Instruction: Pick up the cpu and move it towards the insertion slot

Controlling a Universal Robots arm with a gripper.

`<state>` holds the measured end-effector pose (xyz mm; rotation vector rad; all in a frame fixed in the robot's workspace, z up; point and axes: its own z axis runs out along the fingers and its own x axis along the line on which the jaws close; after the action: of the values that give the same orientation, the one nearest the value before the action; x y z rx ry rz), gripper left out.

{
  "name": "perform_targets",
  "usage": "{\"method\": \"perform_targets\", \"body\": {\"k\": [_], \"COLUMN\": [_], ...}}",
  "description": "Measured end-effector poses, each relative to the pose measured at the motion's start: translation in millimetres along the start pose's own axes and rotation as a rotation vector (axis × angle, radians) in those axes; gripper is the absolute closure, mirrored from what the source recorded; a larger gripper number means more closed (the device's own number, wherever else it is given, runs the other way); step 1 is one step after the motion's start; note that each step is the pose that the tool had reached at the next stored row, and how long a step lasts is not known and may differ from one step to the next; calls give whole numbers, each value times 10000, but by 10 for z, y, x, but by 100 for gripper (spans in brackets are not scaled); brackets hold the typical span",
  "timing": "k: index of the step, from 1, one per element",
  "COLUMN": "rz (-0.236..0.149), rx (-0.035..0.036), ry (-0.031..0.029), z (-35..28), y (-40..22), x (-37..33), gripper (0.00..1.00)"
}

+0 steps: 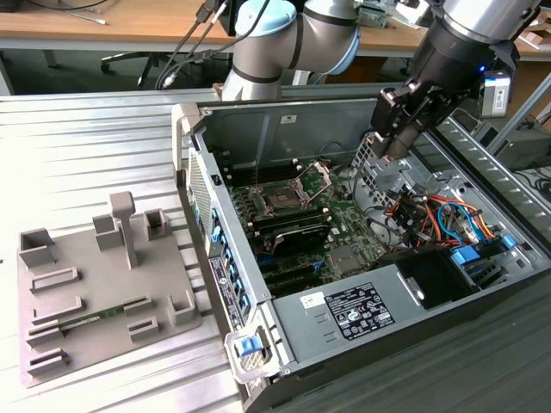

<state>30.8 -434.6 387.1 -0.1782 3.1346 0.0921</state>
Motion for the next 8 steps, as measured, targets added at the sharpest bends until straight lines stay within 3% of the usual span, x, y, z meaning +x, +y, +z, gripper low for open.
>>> {"method": "perform_targets", "body": {"k": [8], "rz": [0], "rx": [0], "ry": [0], "z": [0], "y": [-7], "x": [-63], "gripper": [45]}}
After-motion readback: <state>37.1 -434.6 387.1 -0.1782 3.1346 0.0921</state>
